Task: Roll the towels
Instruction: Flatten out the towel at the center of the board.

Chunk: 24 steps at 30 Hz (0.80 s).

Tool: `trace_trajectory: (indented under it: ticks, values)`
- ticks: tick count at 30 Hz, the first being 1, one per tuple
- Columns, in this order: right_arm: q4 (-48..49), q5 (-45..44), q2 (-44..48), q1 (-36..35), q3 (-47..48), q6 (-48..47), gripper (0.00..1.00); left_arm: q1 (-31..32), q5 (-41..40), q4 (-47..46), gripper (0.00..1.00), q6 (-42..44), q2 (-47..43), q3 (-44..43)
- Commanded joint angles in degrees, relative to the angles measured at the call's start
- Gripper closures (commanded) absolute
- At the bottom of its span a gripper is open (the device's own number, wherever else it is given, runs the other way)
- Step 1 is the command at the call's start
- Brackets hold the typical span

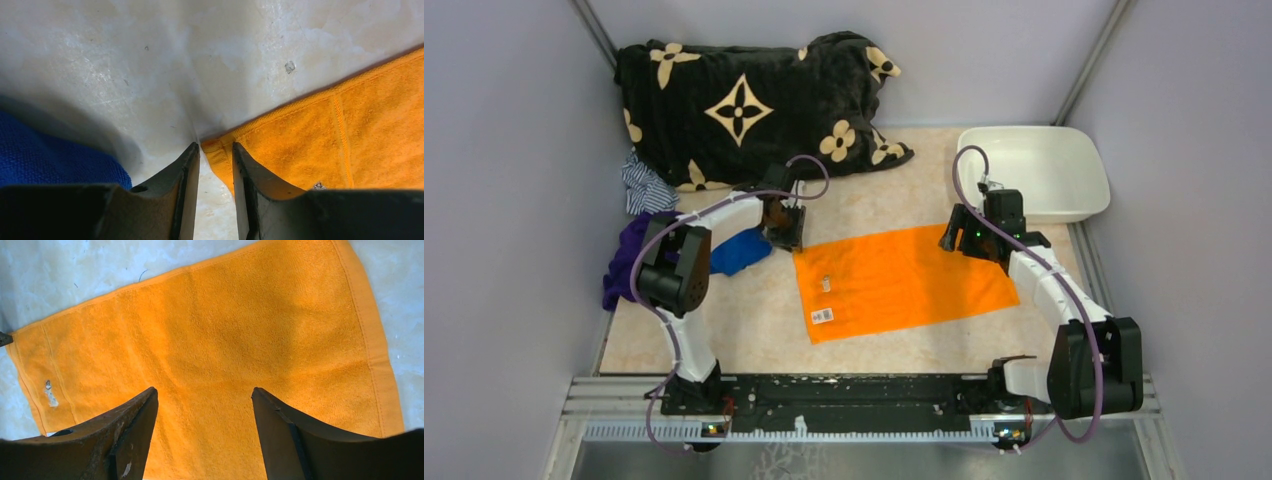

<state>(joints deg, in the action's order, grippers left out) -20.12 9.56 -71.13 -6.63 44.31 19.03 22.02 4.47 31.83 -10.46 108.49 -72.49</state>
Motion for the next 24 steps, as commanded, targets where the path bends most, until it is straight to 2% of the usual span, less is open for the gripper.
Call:
trace_trajectory:
  ticks: [1, 8, 14, 18, 24]
  values:
    - [2.13, -0.14, 0.60, -0.30, 2.18, -1.16, 0.31, 1.61, -2.46, 4.51, 0.63, 1.21, 1.81, -0.98]
    - [2.15, -0.64, 0.73, -0.29, 2.09, -1.35, 0.31, 3.82, -6.04, 6.48, 0.69, 1.04, 3.72, -0.88]
    - [2.04, 0.08, 0.65, -0.30, 2.80, -2.16, 0.31, 3.84, -9.48, 6.79, 0.87, 3.67, 2.63, -0.95]
    - [1.73, 1.95, -0.14, -0.38, 4.50, -3.59, 0.31, 3.01, -13.57, 8.34, 0.92, 10.46, -0.08, -0.21]
    - [-4.15, 3.44, -8.15, -2.05, 15.33, -9.40, 0.33, 0.62, -16.91, 7.26, 0.94, 16.19, -2.85, 2.13]
